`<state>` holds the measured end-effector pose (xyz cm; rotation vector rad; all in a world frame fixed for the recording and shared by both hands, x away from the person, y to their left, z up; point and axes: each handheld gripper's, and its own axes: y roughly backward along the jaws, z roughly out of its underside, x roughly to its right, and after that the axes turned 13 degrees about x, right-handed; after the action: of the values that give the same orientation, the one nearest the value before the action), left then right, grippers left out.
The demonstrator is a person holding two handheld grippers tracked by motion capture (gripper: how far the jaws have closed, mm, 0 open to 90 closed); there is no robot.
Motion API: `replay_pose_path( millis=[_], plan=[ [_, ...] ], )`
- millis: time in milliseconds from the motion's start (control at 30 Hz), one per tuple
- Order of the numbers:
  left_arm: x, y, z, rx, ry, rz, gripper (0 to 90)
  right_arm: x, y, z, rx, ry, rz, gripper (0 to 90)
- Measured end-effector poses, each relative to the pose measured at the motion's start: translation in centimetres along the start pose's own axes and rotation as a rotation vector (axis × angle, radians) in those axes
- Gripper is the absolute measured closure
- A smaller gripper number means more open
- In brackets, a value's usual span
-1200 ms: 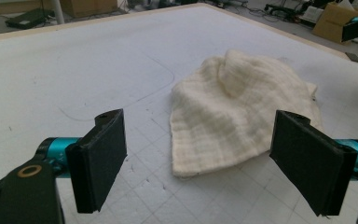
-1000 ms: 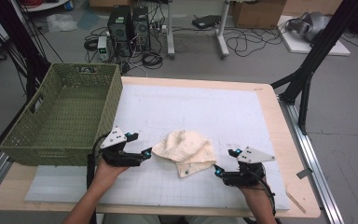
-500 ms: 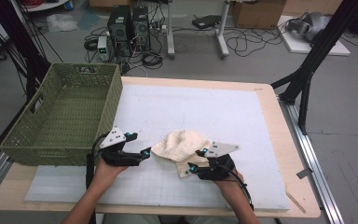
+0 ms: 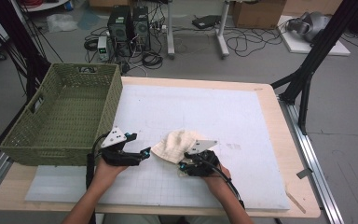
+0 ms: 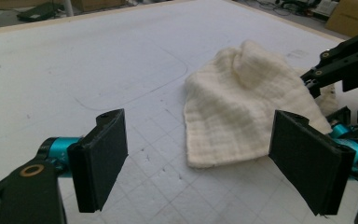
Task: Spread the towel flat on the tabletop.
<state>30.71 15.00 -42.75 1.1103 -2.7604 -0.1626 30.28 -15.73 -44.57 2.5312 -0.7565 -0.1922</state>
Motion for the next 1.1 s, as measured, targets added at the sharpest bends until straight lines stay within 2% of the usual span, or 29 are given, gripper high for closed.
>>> replay_pose_path(
  millis=[100,167,300,400,533,633,800,900,1100],
  plan=[
    [-0.2,0.1,0.1,-0.004,0.008,-0.014,20.0,0.0,0.2,-0.2,-0.010,0.011,0.001,74.1],
    [-0.3,0.1,0.1,-0.004,0.011,-0.019,20.3,-0.2,0.4,-0.3,-0.010,0.017,-0.010,79.7],
    [-0.4,0.2,0.1,0.000,0.014,-0.023,20.4,-0.6,1.2,-1.0,0.022,0.011,-0.054,83.1],
    [-0.4,0.2,0.1,0.000,0.015,-0.026,20.5,-0.7,2.0,-1.4,0.053,-0.013,-0.109,83.1],
    [-0.4,0.2,0.1,0.001,0.014,-0.026,20.7,-0.6,2.9,-1.7,0.079,-0.048,-0.143,83.2],
    [-0.4,0.2,0.1,0.001,0.015,-0.028,20.9,0.0,3.6,-1.8,0.106,-0.075,-0.140,85.2],
    [-0.4,0.1,0.1,0.003,0.028,-0.023,21.0,1.2,4.8,-2.0,0.167,-0.122,-0.104,85.4],
    [-0.4,-0.1,0.2,-0.003,0.026,-0.018,21.2,2.3,5.2,-2.1,0.174,-0.132,-0.022,85.4],
    [-0.1,-0.2,0.3,-0.006,0.024,-0.005,22.0,5.8,5.5,-2.6,0.206,-0.206,0.148,85.5]
  ],
)
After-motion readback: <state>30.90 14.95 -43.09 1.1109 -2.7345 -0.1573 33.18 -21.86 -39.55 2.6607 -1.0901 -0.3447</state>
